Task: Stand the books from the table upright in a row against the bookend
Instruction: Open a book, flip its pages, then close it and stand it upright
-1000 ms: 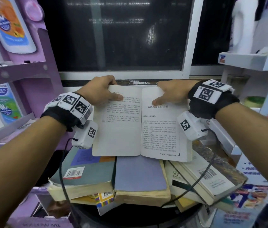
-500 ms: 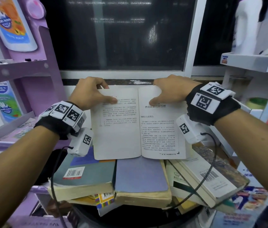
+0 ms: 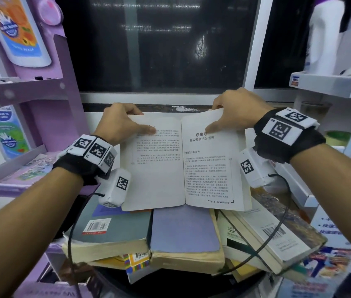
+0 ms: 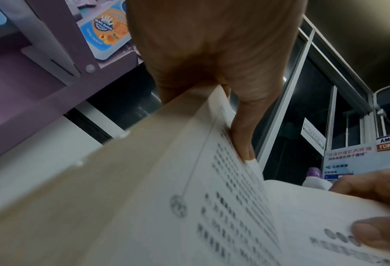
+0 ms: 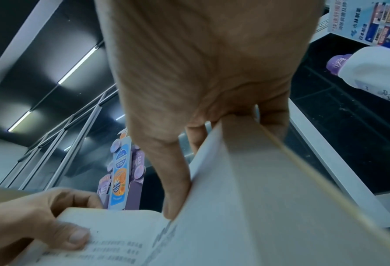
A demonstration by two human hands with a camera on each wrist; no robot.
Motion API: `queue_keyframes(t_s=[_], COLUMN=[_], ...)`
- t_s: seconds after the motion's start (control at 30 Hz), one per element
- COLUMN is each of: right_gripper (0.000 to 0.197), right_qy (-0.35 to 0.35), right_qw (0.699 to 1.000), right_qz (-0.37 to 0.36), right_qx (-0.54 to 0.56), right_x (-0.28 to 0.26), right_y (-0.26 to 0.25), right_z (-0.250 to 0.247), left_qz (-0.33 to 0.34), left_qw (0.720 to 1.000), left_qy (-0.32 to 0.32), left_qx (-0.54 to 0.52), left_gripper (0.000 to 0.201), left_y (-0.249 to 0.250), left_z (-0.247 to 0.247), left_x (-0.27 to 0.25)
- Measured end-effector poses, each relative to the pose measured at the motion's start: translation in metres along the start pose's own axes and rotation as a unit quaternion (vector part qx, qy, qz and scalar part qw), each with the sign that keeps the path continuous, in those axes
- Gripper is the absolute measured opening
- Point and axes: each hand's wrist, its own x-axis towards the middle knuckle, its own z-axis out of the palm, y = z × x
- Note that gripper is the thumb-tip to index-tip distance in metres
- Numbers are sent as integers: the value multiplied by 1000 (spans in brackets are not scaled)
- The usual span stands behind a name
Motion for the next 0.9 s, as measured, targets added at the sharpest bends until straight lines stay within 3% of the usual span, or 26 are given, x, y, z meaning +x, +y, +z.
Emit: queue_keyframes(t_s=[0.3,0.57,0.9], right_gripper=[41,28,21], right_qy=[66,79,86], right_qw=[997,994,990], right_qz=[-7,-32,-58], right_qx=[46,68,99], right_x=[0,-9,-35], right_y=[-15,-29,-47], right_z=[3,-5,-15], left_qz=[-7,-47,-17], left_qw=[994,987,990], left_qy=[46,25,-5], left_qx=[-97,-150,-138], left_gripper=[36,31,23], left_y=[17,21,40], left_z=[3,0,-10], left_x=[-10,-19,-43])
